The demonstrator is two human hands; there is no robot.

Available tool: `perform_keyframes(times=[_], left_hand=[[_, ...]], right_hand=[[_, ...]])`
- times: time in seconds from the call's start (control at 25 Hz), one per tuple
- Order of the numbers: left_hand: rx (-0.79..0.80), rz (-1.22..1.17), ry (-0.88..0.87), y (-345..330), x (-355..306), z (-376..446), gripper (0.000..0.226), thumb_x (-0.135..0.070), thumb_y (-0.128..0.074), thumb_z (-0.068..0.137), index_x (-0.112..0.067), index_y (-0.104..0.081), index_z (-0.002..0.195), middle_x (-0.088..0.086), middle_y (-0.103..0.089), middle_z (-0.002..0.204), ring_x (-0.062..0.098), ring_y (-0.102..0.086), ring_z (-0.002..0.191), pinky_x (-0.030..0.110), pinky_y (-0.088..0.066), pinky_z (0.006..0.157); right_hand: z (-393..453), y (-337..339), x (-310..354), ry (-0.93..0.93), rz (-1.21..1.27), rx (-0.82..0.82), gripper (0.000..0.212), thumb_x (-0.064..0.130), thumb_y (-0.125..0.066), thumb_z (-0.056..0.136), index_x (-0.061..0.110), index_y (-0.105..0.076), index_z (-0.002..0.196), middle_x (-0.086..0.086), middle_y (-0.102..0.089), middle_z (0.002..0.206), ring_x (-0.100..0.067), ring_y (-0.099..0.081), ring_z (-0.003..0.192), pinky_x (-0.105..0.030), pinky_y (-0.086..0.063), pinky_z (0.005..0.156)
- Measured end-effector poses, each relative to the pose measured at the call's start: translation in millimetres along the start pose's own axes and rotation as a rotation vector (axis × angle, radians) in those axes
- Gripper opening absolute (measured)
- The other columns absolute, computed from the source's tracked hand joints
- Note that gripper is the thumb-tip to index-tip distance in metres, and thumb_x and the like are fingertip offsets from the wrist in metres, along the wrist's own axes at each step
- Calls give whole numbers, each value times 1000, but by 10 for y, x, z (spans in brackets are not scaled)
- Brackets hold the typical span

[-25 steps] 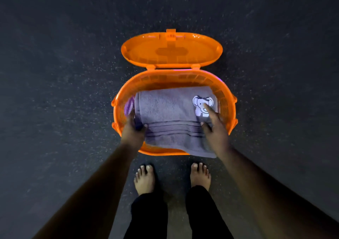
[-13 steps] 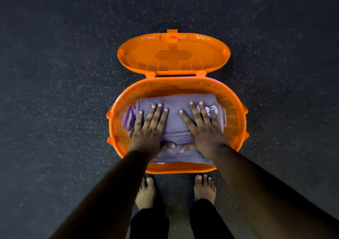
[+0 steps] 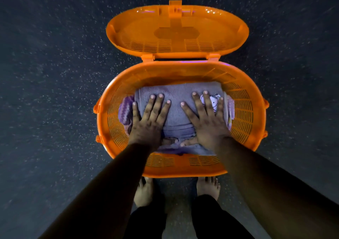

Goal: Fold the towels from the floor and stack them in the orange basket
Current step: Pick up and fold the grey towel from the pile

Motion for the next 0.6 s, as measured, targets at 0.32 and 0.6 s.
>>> perform_keyframes(times=[0.32,0.6], left_hand=[[-1,-16,-7,-55,11,40,132,-93,-46,67,-20,10,161,9,2,171,29,1,158,74,-7,117],[83,0,16,-87,17,63,132,-93,-43,69,-19,18,159,7,12,170,27,8,158,72,-2,118]], right_hand=[[44,-32,-24,-19,-7,24,137,104,-37,56,29,8,162,-18,9,169,-48,8,153,-78,-6,111],[76,-15,-13,-6,8,66,136,102,-39,57,28,6,162,-16,6,169,-46,6,154,-78,-5,112]])
Point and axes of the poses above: each hand's wrist, its own z-axis towards the middle knuckle, its own y-axis out of the back of the hand, x = y × z, the point moved 3 cm from there along z, towards the middle knuckle
